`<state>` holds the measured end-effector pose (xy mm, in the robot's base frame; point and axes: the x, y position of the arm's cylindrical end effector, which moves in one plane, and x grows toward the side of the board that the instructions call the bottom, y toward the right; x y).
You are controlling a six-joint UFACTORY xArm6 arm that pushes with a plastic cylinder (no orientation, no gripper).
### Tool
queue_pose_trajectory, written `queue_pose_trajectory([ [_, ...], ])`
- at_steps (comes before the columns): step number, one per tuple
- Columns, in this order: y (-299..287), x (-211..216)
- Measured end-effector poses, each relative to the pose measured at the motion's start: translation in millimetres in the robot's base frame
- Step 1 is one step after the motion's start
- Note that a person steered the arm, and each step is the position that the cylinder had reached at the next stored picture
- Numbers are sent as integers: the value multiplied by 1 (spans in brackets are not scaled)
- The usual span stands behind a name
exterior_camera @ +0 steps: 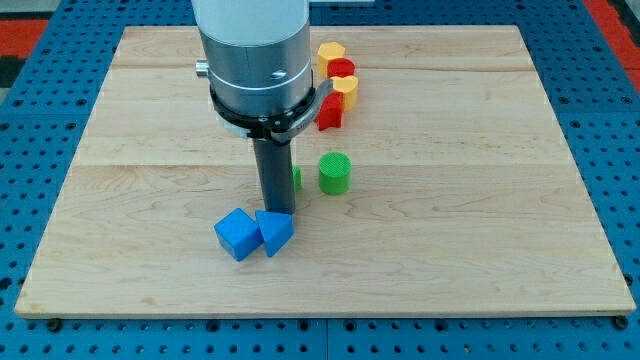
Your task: Move the green circle into the green star
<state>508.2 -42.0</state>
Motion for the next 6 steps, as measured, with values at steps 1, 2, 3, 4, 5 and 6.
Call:
queue_pose_trajectory([
  [1, 45, 0],
  [2, 90, -6],
  [3, 94, -31],
  [4, 90, -56],
  [5, 43, -57],
  [6, 3, -57],
])
